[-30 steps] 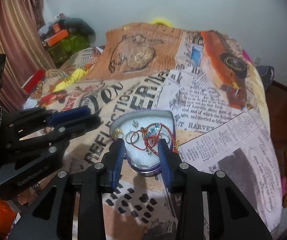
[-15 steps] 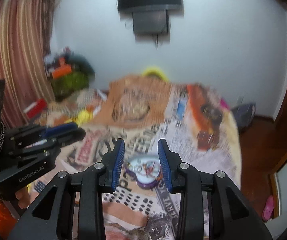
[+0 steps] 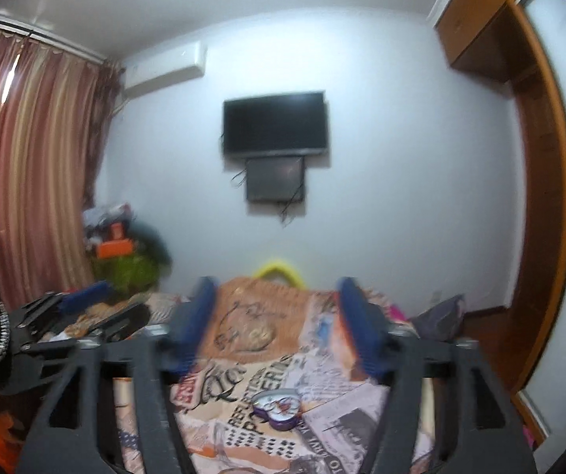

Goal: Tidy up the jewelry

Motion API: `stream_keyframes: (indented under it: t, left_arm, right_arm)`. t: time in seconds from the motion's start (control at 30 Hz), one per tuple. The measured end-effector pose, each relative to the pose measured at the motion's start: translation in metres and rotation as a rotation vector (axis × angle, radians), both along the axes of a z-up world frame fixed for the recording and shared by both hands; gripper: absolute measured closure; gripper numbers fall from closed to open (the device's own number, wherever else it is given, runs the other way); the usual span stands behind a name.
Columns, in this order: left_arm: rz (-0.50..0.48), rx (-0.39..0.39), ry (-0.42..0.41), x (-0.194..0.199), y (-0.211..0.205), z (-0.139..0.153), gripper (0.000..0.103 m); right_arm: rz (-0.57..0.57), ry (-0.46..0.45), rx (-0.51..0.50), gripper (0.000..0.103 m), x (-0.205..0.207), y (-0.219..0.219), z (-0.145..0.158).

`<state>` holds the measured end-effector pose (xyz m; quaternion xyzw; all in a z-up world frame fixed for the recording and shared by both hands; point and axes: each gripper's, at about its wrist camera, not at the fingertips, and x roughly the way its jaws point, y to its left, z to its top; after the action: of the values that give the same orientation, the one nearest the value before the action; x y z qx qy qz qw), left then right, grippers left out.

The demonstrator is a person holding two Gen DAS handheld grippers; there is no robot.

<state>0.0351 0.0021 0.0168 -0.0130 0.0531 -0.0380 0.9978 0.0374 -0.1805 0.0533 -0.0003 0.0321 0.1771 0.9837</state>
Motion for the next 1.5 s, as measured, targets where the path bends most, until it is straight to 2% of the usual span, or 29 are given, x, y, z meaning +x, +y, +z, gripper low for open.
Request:
stream_keyframes:
  t: [0.03, 0.1, 0.17, 0.23, 0.43, 1.5]
  left_arm:
    - [0.012, -0.005, -0.003, -0.002, 0.001, -0.001, 0.009]
    - [0.025, -0.015, 0.0, -0.005, 0.002, -0.003, 0.005]
    - [0.032, -0.024, 0.006, -0.005, 0.004, -0.005, 0.004]
    - [0.036, -0.036, 0.011, -0.01, 0.007, -0.007, 0.004]
    - [0.053, -0.044, 0.016, -0.016, 0.01, -0.007, 0.004]
    - [0.048, -0.037, 0.043, -0.012, 0.009, -0.014, 0.003]
  right_arm:
    - [-0.018, -0.016, -0.003, 0.017, -0.004, 0.001, -0.002]
    - [-0.044, -0.037, -0.014, 0.014, -0.008, 0.005, -0.005]
    - [-0.05, -0.037, -0.023, 0.005, -0.009, 0.007, -0.006]
    - [-0.072, -0.039, -0.022, 0.0, -0.012, 0.006, -0.008]
    - [-0.062, 0.003, -0.027, 0.0, -0.012, 0.004, -0.012]
    - [-0.066, 0.031, -0.039, 0.0, -0.024, -0.002, -0.017]
